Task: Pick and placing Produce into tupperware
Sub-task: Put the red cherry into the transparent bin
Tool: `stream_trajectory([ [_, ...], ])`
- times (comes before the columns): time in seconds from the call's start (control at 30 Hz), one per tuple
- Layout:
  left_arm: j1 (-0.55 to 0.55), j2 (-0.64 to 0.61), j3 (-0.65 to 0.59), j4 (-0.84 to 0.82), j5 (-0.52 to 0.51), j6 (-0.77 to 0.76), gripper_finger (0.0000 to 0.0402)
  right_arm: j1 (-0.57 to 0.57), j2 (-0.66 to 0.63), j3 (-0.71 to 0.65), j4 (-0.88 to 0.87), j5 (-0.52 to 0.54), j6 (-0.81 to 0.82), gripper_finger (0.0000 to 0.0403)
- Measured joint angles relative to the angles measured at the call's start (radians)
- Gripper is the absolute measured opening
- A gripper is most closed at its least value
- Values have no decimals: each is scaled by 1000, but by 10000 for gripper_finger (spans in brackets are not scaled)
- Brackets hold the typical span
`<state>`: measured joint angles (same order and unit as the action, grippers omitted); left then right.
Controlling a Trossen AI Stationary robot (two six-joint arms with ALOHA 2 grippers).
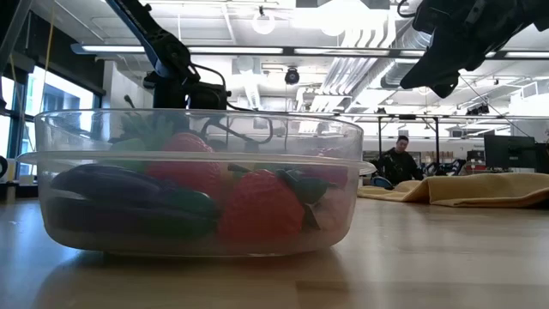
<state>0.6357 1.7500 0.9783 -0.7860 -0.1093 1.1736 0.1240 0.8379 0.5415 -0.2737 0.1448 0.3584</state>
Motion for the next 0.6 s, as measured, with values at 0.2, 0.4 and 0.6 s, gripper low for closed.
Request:
stream_trajectory([
  [0.2,0,0,0,-1,3,0,133,0,0,0,0,0,0,0],
  [0.4,0,0,0,-3,9,-3,125,0,0,0,0,-4,0,0],
  [0.6,0,0,0,-3,14,-18,113,0,0,0,0,-4,0,0],
])
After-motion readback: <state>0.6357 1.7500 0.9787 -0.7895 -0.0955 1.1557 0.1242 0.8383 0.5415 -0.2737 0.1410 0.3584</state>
